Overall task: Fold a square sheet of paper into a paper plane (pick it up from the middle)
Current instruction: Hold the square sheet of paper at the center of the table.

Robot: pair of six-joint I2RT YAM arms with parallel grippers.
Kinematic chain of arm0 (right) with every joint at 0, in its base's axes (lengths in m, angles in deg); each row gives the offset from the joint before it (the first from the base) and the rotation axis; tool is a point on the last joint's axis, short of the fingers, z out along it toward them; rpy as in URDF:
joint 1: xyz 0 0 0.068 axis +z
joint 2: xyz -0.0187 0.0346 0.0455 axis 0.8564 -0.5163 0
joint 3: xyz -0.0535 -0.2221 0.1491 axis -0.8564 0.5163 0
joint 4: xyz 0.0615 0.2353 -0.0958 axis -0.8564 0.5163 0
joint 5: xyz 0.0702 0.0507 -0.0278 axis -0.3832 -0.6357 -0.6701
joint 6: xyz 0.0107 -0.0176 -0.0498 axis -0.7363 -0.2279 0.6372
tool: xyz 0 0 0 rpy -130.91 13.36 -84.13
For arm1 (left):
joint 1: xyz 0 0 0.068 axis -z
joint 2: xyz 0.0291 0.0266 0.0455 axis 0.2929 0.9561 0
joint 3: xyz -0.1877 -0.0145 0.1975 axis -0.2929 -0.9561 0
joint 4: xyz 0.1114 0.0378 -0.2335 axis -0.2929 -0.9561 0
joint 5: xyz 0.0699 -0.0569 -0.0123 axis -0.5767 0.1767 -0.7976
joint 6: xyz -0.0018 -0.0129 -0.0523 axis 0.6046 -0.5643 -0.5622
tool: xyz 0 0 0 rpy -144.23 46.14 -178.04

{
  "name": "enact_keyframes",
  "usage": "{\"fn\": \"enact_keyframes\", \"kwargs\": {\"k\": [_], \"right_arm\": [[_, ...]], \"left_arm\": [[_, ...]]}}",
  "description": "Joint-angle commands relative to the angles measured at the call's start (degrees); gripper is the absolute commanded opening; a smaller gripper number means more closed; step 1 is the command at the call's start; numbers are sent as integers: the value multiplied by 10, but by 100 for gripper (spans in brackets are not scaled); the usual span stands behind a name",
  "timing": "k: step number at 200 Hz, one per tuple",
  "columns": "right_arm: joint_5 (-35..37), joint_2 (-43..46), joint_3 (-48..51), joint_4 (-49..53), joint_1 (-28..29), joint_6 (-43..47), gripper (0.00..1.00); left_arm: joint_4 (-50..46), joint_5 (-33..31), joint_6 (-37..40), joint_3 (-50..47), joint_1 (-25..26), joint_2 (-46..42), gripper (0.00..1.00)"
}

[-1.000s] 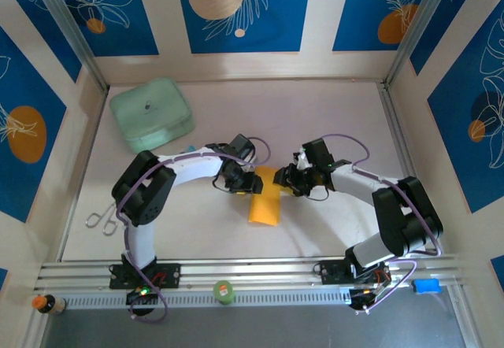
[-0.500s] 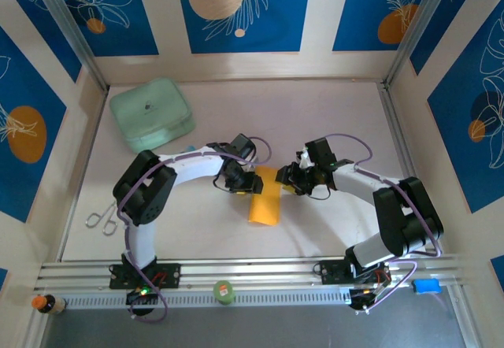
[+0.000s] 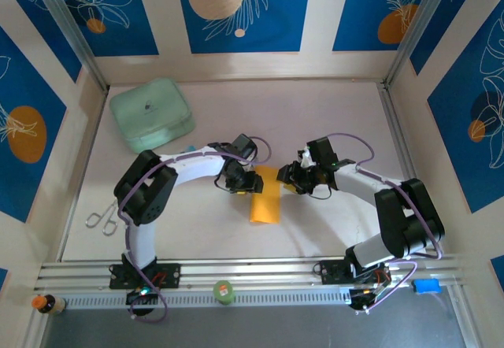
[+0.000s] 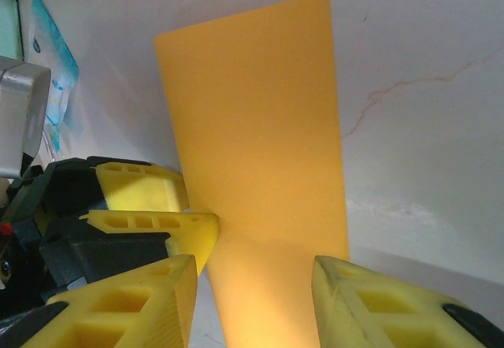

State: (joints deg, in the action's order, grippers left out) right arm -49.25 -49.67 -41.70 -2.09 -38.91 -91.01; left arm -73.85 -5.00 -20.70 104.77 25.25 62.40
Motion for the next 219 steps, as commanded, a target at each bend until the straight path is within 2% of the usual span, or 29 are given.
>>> {"fn": "enact_keyframes", "kwargs": {"k": [1, 33, 53, 85, 109, 219], "right_arm": [[-2, 18, 10, 13, -6, 1, 43], [-1, 20, 15, 12, -7, 1, 43], [1, 21, 18, 12, -8, -1, 43], [2, 22, 19, 14, -10, 1, 43], [3, 22, 18, 15, -11, 1, 43], [8, 17, 17, 19, -12, 1, 43]], "left_arm": [[-4, -60, -21, -11, -1, 23, 52], [11, -37, -1, -11, 0, 28, 52], [-16, -65, 0, 1, 0, 38, 51], [-1, -35, 20, 1, 0, 46, 51], [-26, -56, 25, 16, 0, 57, 52], [-34, -52, 40, 34, 0, 76, 54]]}}
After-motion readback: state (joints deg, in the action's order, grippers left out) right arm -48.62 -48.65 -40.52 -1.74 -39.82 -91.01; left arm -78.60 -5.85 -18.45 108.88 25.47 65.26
